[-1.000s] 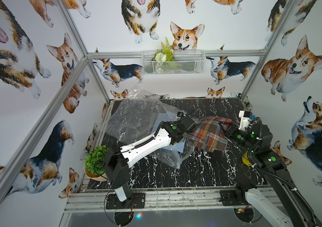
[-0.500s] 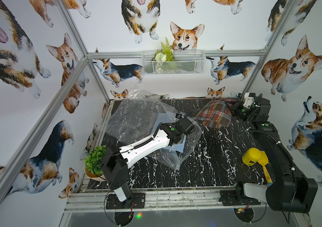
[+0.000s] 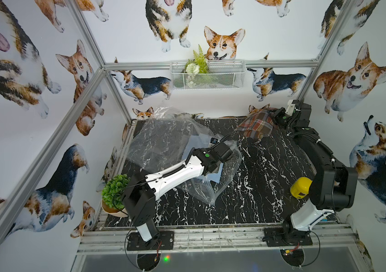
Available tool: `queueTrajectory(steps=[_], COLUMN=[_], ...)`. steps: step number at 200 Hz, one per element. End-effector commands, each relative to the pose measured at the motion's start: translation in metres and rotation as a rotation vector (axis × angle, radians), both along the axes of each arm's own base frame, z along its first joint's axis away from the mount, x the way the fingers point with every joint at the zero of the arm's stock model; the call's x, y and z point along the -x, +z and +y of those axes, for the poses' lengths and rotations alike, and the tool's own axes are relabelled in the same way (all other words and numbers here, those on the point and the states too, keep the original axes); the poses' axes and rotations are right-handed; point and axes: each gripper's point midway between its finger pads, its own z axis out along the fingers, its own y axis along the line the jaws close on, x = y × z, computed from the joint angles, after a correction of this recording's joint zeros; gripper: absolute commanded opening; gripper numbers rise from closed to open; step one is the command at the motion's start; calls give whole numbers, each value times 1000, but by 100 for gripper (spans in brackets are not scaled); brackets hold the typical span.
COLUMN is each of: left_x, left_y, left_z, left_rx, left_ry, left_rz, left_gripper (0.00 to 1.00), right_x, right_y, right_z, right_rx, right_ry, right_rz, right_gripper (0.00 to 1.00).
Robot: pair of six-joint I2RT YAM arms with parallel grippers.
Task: Take the shirt out of the vacuum bag
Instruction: Place the shirt at the center of the board.
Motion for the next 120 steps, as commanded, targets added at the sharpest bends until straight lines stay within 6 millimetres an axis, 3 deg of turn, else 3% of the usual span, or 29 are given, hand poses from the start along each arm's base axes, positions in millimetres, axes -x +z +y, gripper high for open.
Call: queueTrajectory(steps=[1, 31, 50, 73, 103, 120], left_x=[-1, 0, 1, 3, 4, 5], left_y=[-1, -7, -7, -5, -7, -7], left_z=[4, 6, 6, 9, 9, 8], left_rx=[3, 13, 21, 17, 16, 23], left_ry=[8, 14, 13, 12, 10, 8], left_rz=[-6, 8, 11, 10, 17, 24], left_gripper=[0, 0, 0, 0, 0, 0], right_x=[-19, -21, -7, 10, 29, 39], right_y=[-8, -110, -158, -187, -209, -221], right_z=[-5, -7, -6, -4, -11, -16], right_rx=[88, 61, 33, 57, 91, 108], right_ry=[-1, -8, -25, -30, -60, -80], right_rz=[-65, 86, 147, 195, 259, 303], right_gripper=[0, 0, 0, 0, 0, 20])
